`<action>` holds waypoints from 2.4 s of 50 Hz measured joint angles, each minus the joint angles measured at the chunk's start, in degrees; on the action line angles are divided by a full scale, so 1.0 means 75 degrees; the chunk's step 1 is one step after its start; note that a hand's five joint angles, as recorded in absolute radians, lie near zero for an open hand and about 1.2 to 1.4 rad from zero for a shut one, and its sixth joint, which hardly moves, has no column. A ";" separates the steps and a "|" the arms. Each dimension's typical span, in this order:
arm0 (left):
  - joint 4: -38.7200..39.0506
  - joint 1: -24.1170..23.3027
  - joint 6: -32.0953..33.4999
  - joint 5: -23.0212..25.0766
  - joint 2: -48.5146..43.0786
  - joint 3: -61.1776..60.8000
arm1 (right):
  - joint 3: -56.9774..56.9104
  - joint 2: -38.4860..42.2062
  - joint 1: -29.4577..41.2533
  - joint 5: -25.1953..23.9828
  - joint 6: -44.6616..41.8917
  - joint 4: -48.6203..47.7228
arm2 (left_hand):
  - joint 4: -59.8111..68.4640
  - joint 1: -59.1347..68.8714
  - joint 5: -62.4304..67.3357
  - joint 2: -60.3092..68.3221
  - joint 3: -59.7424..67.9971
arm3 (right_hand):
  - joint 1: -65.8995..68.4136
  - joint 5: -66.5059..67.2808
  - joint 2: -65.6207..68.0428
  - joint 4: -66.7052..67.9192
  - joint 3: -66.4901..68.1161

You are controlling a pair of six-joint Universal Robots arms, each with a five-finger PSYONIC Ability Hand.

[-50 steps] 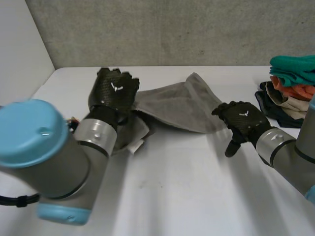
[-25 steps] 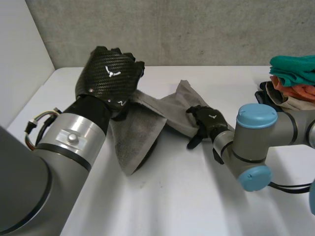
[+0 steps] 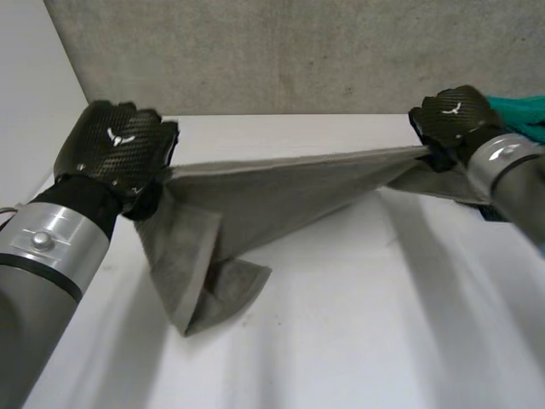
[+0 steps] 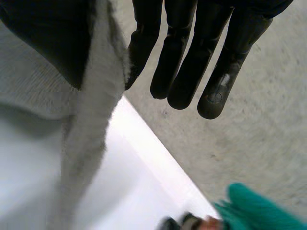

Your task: Fold the laundry.

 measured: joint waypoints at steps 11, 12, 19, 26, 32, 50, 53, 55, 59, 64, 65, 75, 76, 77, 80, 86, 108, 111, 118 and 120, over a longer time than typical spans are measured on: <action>-0.1106 0.1211 0.0032 0.1648 -0.1020 -0.0041 | 0.0330 -0.2019 -0.0066 -0.0061 -0.2848 0.4437 | 0.0001 -0.0001 0.0001 0.0000 0.0001 | 0.0000 0.0000 0.0000 0.0001 0.0000; -0.1123 0.1260 0.0050 0.1793 -0.1278 0.0021 | 0.0397 -0.2007 -0.0039 -0.0029 -0.2963 0.4652 | 0.0001 0.0000 0.0000 0.0000 -0.0001 | 0.0000 0.0000 0.0000 0.0001 0.0000; -0.1115 0.1372 0.0350 0.2137 -0.3154 0.1153 | 0.0149 -0.0991 0.0137 0.0298 -0.3341 0.4786 | 0.0001 0.0000 0.0000 0.0001 0.0004 | 0.0000 0.0045 0.0000 0.0001 0.0000; -0.0343 0.1449 0.1090 0.2129 -0.5029 0.4090 | -0.1871 0.0887 0.0328 0.1189 -0.3251 0.2546 | 0.0002 0.0000 0.0000 0.0001 0.0004 | 0.0000 0.0046 0.0000 0.0001 0.0001; 0.1777 0.1573 0.1269 0.2129 -0.5294 0.5567 | -0.3010 0.1406 0.0407 0.1449 -0.3189 -0.0452 | 0.0003 0.0000 0.0001 0.0001 0.0004 | 0.0000 0.0046 0.0000 0.0001 0.0000; 0.3974 0.1705 0.0200 0.2179 -0.4286 0.3054 | -0.1111 0.0611 0.0915 0.1418 -0.3003 -0.2255 | 0.0024 -0.0001 0.0109 0.0004 0.0005 | 0.0000 0.0104 0.0000 0.0001 0.0001; 0.3770 0.1707 0.0190 0.2181 -0.4216 0.2286 | -0.0383 0.0521 0.0920 0.1417 -0.2907 -0.2161 | 0.0027 -0.0001 0.0109 0.0014 0.0020 | 0.0000 0.0104 0.0000 0.0001 0.0001; 0.3666 0.1707 0.0201 0.2182 -0.4197 0.1926 | -0.0046 0.0489 0.0913 0.1417 -0.2856 -0.2121 | 0.0027 0.0000 0.0109 0.0019 0.0029 | 0.0000 0.0104 0.0000 0.0001 0.0001; 0.3321 0.1687 0.0258 0.2174 -0.4244 0.0988 | 0.0964 0.0491 0.0868 0.1396 -0.2377 -0.1744 | -0.0091 -0.0006 0.0098 -0.0081 -0.0058 | 0.0000 0.0107 0.0000 0.0002 0.0000; 0.2810 0.1684 0.0314 0.2125 -0.4291 0.0068 | 0.2198 0.0508 0.0787 0.1183 -0.1515 -0.1072 | -0.1632 -0.1298 -0.1182 -0.1638 -0.1551 | 0.0000 0.0115 0.0000 0.0002 0.0000; 0.2748 0.1688 0.0316 0.2121 -0.4294 -0.0003 | 0.2309 0.0511 0.0765 0.1137 -0.1422 -0.1007 | -0.1715 -0.1403 -0.1272 -0.1726 -0.1665 | 0.0000 0.0115 0.0000 0.0002 0.0000; 0.1951 0.1810 0.0315 0.2078 -0.4197 -0.0387 | 0.3111 0.0494 0.0245 0.0527 -0.0585 -0.0737 | -0.4028 -0.3538 -0.3619 -0.3989 -0.3907 | 0.0000 0.0115 0.0000 0.0002 0.0000; 0.1917 0.1812 0.0308 0.2071 -0.4167 -0.0404 | 0.3142 0.0491 0.0207 0.0503 -0.0526 -0.0739 | -0.4103 -0.3587 -0.3702 -0.4063 -0.3991 | 0.0000 0.0114 0.0000 0.0002 0.0000; 0.1893 0.1814 0.0300 0.2063 -0.4136 -0.0421 | 0.3160 0.0489 0.0182 0.0489 -0.0490 -0.0741 | -0.4119 -0.3591 -0.3718 -0.4075 -0.4008 | 0.0000 0.0114 0.0000 0.0002 0.0000; 0.1827 0.1820 0.0258 0.2014 -0.3986 -0.0513 | 0.3230 0.0482 0.0071 0.0444 -0.0346 -0.0752 | -0.4232 -0.3624 -0.3845 -0.4195 -0.4132 | 0.0000 0.0115 0.0000 0.0002 0.0000; 0.1809 0.1820 0.0203 0.1662 -0.3677 -0.0827 | 0.3301 0.0478 -0.0032 0.0429 -0.0259 -0.0763 | -0.4730 -0.4204 -0.4359 -0.4689 -0.4631 | 0.0000 0.0115 0.0000 0.0002 0.0000; 0.2475 0.2566 0.0188 0.1136 -0.3774 -0.1225 | 0.3321 0.0481 -0.0041 0.0455 -0.0203 -0.0759 | -0.2730 -0.1995 -0.2342 -0.2604 -0.2686 | 0.0000 0.0115 0.0000 0.0002 0.0000; 0.2753 0.2725 0.0181 0.1221 -0.3986 -0.1094 | 0.3342 0.0478 -0.0041 0.0465 -0.0189 -0.0756 | -0.0225 0.0164 0.0064 -0.0192 -0.0215 | 0.0000 0.0115 0.0000 0.0002 0.0000; 0.2714 0.2788 0.0143 0.1546 -0.3848 -0.1023 | 0.3433 0.0265 -0.0047 0.0468 -0.0273 -0.0556 | -0.0004 0.0163 0.0079 -0.0021 -0.0016 | 0.0000 0.0115 0.0000 0.0002 0.0000; 0.2582 0.2777 0.0133 0.1601 -0.3664 -0.1068 | 0.3443 0.0174 -0.0048 0.0456 -0.0300 -0.0427 | -0.0004 0.0164 0.0079 -0.0021 -0.0010 | 0.0000 0.0115 0.0000 0.0002 0.0000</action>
